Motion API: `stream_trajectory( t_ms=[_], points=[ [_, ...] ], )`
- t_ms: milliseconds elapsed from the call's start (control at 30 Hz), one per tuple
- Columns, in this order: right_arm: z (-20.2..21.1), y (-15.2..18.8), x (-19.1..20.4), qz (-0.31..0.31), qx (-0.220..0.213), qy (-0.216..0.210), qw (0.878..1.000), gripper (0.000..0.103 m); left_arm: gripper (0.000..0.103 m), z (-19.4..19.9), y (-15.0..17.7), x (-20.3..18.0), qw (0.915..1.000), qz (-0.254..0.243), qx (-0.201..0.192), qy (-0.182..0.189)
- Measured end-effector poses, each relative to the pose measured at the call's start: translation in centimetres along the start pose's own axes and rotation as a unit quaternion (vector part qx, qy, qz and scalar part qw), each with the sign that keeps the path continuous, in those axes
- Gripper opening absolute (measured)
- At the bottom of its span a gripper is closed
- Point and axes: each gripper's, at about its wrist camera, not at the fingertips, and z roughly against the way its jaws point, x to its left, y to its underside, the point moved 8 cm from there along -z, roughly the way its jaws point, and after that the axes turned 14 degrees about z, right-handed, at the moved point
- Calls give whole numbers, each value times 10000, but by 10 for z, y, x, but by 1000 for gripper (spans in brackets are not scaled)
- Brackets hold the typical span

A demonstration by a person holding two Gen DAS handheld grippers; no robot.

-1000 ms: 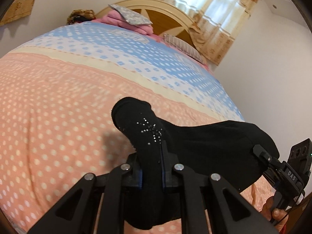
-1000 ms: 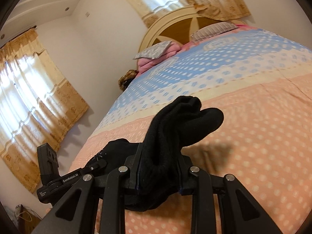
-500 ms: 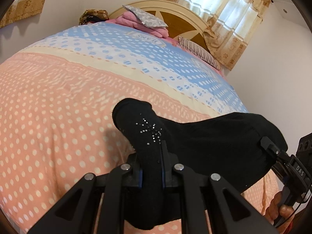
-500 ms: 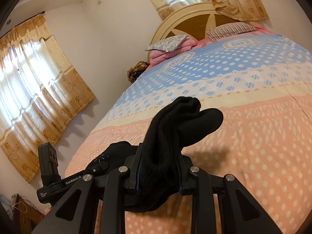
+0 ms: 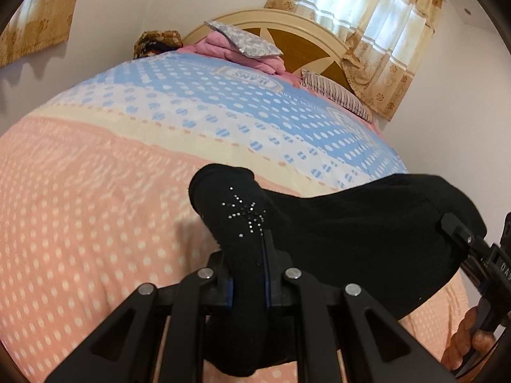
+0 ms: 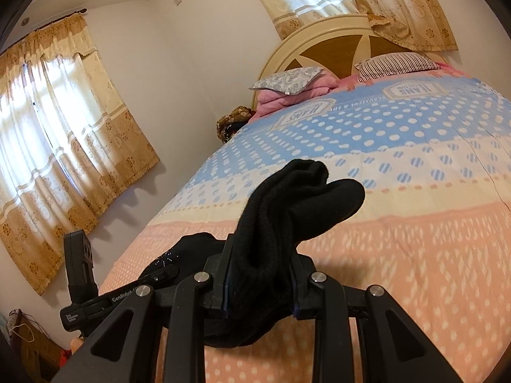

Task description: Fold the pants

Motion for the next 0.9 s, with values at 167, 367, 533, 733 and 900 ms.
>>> stream_trajectory(
  t_ms=[167,367,533,733,900],
  points=[
    [-24,-19,-13,-42,-219,99,9997,28,13,-19,-26,-6,9995,-232,-183,-62],
    [-65,-1,-49,-307,-14,259,9992,28,13,-60,-23,8,9979,-429,96,-473],
    [-104,59,-76,-387,863,572,9939,28,20,-87,5,40,9939,-398,630,-807],
    [-115,80,-93,-670,1207,556,9889,30,65,-85,11,56,9903,-636,426,-1162],
    [-117,83,-101,-849,1282,496,9869,46,91,-64,6,68,9833,-807,275,-1610]
  ],
)
